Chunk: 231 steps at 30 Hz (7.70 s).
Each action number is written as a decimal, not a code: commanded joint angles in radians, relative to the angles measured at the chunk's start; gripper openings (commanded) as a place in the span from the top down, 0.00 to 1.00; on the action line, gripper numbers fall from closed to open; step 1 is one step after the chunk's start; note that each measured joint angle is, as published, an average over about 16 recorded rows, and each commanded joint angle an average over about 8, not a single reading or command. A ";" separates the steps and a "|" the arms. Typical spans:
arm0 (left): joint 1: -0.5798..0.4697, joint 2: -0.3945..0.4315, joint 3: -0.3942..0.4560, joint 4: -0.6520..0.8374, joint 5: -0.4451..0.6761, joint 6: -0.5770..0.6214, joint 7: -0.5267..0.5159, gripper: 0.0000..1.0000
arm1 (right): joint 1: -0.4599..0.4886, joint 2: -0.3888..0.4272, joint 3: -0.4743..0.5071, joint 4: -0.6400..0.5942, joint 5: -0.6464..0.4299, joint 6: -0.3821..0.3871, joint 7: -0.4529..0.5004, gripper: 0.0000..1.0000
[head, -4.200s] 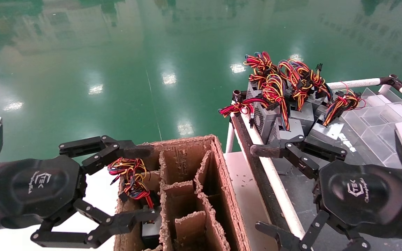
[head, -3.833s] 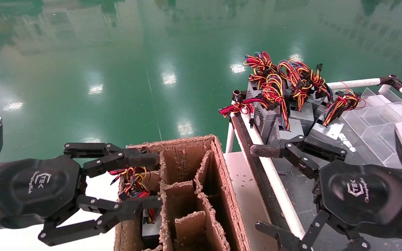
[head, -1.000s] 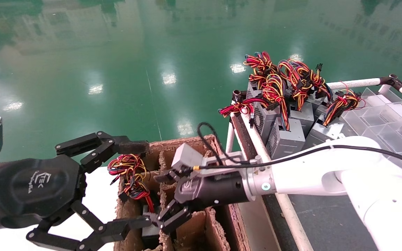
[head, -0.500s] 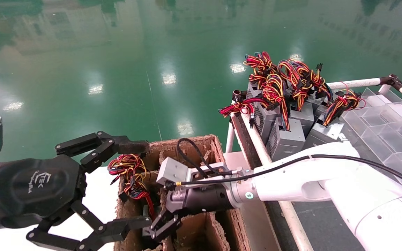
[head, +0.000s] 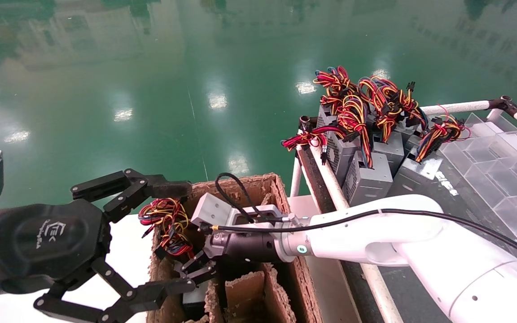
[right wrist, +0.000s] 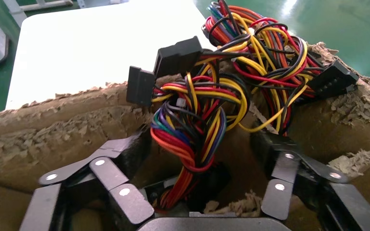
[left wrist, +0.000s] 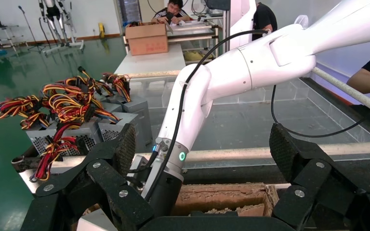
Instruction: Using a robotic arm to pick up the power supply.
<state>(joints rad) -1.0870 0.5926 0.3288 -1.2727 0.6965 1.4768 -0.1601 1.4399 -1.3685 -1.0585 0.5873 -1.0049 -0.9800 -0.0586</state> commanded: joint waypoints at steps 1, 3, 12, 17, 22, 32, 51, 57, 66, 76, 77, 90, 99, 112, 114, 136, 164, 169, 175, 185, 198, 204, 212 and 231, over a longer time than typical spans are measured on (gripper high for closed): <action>0.000 0.000 0.000 0.000 0.000 0.000 0.000 0.00 | -0.001 0.000 -0.023 0.013 0.016 0.020 0.006 1.00; 0.000 0.000 0.000 0.000 0.000 0.000 0.000 0.00 | 0.002 0.001 -0.041 0.017 0.032 0.031 0.008 1.00; 0.000 0.000 0.000 0.000 0.000 0.000 0.000 0.00 | 0.015 0.003 -0.103 0.011 0.100 0.054 0.004 1.00; 0.000 0.000 0.000 0.000 0.000 0.000 0.000 0.00 | 0.019 0.004 -0.126 0.000 0.138 0.053 -0.006 1.00; 0.000 0.000 0.001 0.000 0.000 0.000 0.000 0.00 | 0.021 0.006 -0.142 -0.017 0.177 0.048 -0.021 1.00; 0.000 0.000 0.001 0.000 -0.001 0.000 0.000 0.00 | 0.024 0.008 -0.156 -0.058 0.252 0.024 -0.061 1.00; 0.000 0.000 0.001 0.000 -0.001 -0.001 0.001 0.00 | 0.072 0.023 -0.110 -0.172 0.421 -0.128 -0.132 1.00; 0.000 -0.001 0.001 0.000 -0.001 -0.001 0.001 0.00 | 0.102 0.037 -0.072 -0.220 0.484 -0.221 -0.155 1.00; 0.000 -0.001 0.002 0.000 -0.001 -0.001 0.001 0.00 | 0.166 0.079 -0.008 -0.283 0.579 -0.459 -0.195 1.00; 0.000 -0.001 0.002 0.000 -0.001 -0.001 0.001 0.00 | 0.258 0.157 0.035 -0.374 0.633 -0.587 -0.218 1.00; 0.000 -0.001 0.002 0.000 -0.001 -0.001 0.001 0.00 | 0.267 0.171 0.038 -0.377 0.638 -0.590 -0.217 1.00; -0.001 -0.001 0.002 0.000 -0.001 -0.001 0.001 0.00 | 0.421 0.461 0.073 -0.387 0.671 -0.589 -0.192 1.00; -0.001 -0.001 0.002 0.000 -0.002 -0.001 0.001 0.00 | 0.501 0.683 0.060 -0.420 0.637 -0.590 -0.159 1.00; -0.001 -0.001 0.003 0.000 -0.002 -0.001 0.001 0.00 | 0.317 0.913 0.072 -0.419 0.696 -0.607 -0.152 1.00; -0.001 -0.001 0.003 0.000 -0.002 -0.001 0.001 0.00 | 0.244 0.925 0.083 -0.423 0.731 -0.607 -0.154 1.00; -0.001 -0.001 0.003 0.000 -0.002 -0.001 0.002 0.00 | 0.101 0.721 0.060 -0.532 0.739 -0.429 -0.225 1.00; -0.001 -0.001 0.004 0.000 -0.003 -0.002 0.002 0.00 | 0.217 0.601 -0.009 -0.579 0.637 -0.234 -0.205 0.77; -0.001 -0.002 0.004 0.000 -0.003 -0.002 0.002 0.00 | 0.205 0.589 -0.011 -0.582 0.634 -0.237 -0.193 0.14; -0.001 -0.002 0.004 0.000 -0.003 -0.002 0.002 0.00 | 0.199 0.586 -0.014 -0.579 0.631 -0.250 -0.187 0.00; -0.001 -0.002 0.004 0.000 -0.003 -0.002 0.002 0.00 | 0.185 0.602 -0.026 -0.577 0.612 -0.283 -0.208 0.00; -0.001 -0.002 0.005 0.000 -0.003 -0.002 0.002 0.00 | 0.173 0.636 -0.015 -0.576 0.628 -0.326 -0.252 0.00; -0.001 -0.002 0.005 0.000 -0.003 -0.002 0.002 0.00 | 0.164 0.657 0.005 -0.561 0.657 -0.392 -0.284 0.00; -0.001 -0.002 0.005 0.000 -0.003 -0.002 0.002 0.00 | 0.118 0.671 0.087 -0.533 0.771 -0.527 -0.393 0.00; -0.001 -0.002 0.005 0.001 -0.004 -0.002 0.003 0.00 | -0.026 0.696 0.293 -0.187 0.656 -0.551 -0.244 0.00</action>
<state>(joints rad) -1.0882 0.5907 0.3340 -1.2719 0.6930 1.4747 -0.1573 1.4140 -0.6723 -0.7661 0.3997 -0.3488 -1.5314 -0.3031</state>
